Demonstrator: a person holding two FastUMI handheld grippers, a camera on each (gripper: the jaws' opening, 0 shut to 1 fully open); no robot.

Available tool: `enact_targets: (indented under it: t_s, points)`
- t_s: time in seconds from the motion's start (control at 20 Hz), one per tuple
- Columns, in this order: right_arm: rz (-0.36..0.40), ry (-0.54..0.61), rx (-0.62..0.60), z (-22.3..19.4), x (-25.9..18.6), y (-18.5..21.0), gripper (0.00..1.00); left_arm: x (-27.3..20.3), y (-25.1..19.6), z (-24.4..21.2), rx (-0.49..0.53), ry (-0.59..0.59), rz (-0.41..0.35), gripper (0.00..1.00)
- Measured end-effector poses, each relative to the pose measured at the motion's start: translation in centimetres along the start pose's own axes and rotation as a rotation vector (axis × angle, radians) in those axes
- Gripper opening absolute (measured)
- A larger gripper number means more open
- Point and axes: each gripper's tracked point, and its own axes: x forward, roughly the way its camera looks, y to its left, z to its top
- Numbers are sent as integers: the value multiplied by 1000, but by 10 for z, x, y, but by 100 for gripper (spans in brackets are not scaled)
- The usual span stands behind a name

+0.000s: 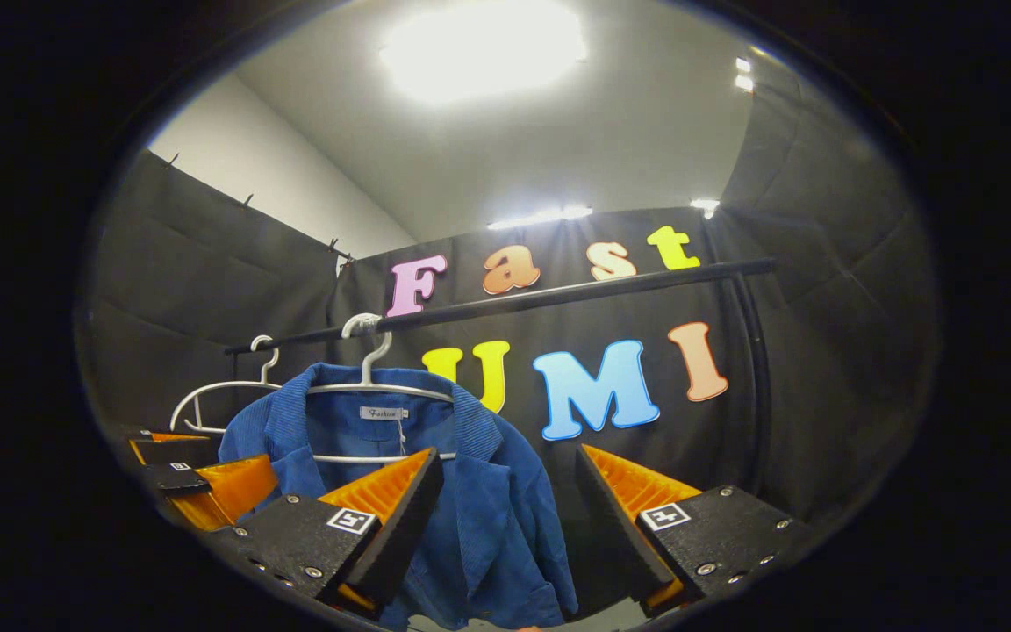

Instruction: Grasp the clothes on the hanger with both hands and then place them into the laundry hamper below.

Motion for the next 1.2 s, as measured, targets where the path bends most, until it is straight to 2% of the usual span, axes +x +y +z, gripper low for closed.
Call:
enact_targets:
  t_s: [0.35,0.7,0.95,1.05,1.15,1.2]
  points:
    - [58,35,45,-28,51,10,93,43,1,-35,19,69,72,96]
    - [112,149,105,-75,98,24,94,74,12,-68,-2,135,137,100]
    - [110,229,92,-107,114,28,92,84,20,-85,-13,163,182,100]
    - [109,242,85,-114,119,29,88,87,23,-86,-10,161,201,86]
    - [107,259,87,-120,123,29,80,92,26,-89,6,167,209,86]
    - [116,266,90,-122,124,31,68,92,28,-90,15,169,219,86]
